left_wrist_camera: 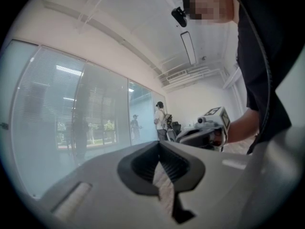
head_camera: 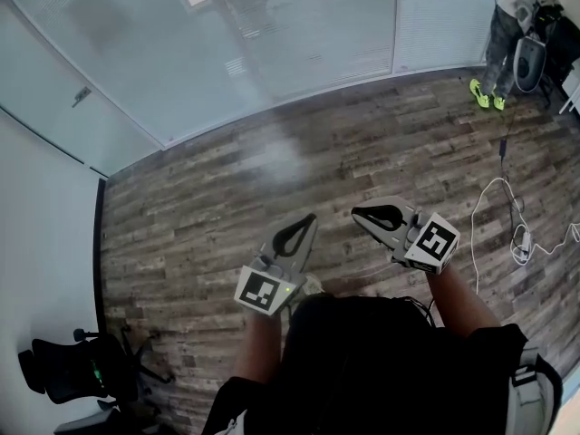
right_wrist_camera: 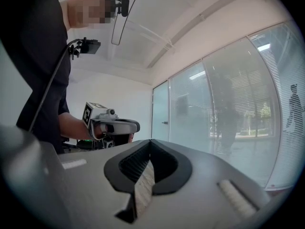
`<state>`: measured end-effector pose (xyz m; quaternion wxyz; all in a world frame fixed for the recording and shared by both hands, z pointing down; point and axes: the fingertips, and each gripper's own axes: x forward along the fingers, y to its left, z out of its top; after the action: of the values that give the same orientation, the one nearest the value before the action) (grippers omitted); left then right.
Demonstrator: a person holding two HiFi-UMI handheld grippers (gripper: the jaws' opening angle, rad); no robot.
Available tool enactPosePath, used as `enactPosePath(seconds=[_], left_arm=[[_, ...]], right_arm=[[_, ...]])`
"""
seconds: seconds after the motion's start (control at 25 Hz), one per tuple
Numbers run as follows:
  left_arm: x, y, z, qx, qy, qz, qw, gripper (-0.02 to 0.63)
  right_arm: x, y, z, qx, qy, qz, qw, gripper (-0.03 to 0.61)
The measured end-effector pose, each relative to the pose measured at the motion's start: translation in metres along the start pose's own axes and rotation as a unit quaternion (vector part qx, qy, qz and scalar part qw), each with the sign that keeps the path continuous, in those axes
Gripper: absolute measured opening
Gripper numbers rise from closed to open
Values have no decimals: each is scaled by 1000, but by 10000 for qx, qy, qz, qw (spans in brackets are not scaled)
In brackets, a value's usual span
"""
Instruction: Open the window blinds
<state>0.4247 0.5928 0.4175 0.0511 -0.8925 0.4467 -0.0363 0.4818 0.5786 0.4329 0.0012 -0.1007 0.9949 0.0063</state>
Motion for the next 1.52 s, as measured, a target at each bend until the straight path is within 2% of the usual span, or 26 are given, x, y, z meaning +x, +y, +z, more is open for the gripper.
enactPosePath(seconds=[0.32, 0.8, 1.0, 1.28, 1.4, 1.52], left_arm=[[-10, 33, -4, -74, 0, 123, 9999, 5], [-24, 119, -10, -72, 2, 181, 9998, 5], [-30, 155, -16, -2, 29, 102, 9999, 5], [-43, 202, -29, -300, -56, 76, 9995, 5], [-51, 224, -28, -272, -133, 145, 9994, 5], [-58, 229, -33, -366, -208, 142, 9990, 5]], right_arm=[[32, -7, 1, 10, 55, 98, 9999, 5], [118, -33, 9, -13, -2, 155, 9999, 5], [154, -47, 9, 29, -15, 36, 10000, 5], [200, -65, 4, -20, 32, -118, 9999, 5], [213, -68, 6, -64, 75, -162, 9998, 5], [219, -69, 3, -107, 192, -177, 9996, 5]])
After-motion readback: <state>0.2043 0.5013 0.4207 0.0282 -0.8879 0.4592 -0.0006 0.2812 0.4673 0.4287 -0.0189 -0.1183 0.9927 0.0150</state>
